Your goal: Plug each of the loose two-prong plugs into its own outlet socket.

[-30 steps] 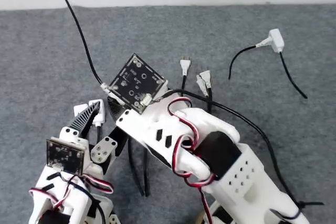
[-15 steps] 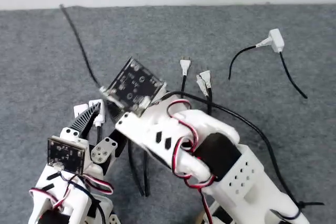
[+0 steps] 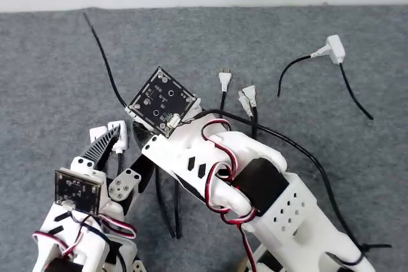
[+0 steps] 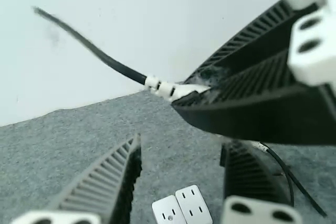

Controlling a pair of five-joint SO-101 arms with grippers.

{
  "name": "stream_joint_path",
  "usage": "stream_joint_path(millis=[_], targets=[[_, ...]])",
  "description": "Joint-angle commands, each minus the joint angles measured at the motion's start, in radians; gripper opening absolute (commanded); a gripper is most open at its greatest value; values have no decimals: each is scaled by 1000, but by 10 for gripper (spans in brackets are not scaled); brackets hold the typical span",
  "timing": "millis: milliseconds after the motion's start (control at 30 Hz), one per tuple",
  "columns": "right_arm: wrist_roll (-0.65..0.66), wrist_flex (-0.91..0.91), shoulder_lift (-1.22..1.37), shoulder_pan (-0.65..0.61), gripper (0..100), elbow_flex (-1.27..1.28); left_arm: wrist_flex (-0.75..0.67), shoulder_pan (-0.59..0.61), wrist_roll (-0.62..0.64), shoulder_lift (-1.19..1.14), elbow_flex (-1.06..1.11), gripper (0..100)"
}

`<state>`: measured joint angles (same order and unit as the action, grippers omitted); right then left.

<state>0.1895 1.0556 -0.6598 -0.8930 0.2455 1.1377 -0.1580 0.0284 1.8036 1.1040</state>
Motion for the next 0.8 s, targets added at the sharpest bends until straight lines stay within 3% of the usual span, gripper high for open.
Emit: stream_joint_path(millis=[0, 500, 767], targets=[[6, -18, -4, -16, 8, -5, -2, -6, -3, 21, -39, 243], [17, -21, -2, -12, 8, -3, 0, -3, -6, 21, -2, 245], [17, -18, -5, 4, 8, -8, 14, -11, -2, 21, -134, 246]])
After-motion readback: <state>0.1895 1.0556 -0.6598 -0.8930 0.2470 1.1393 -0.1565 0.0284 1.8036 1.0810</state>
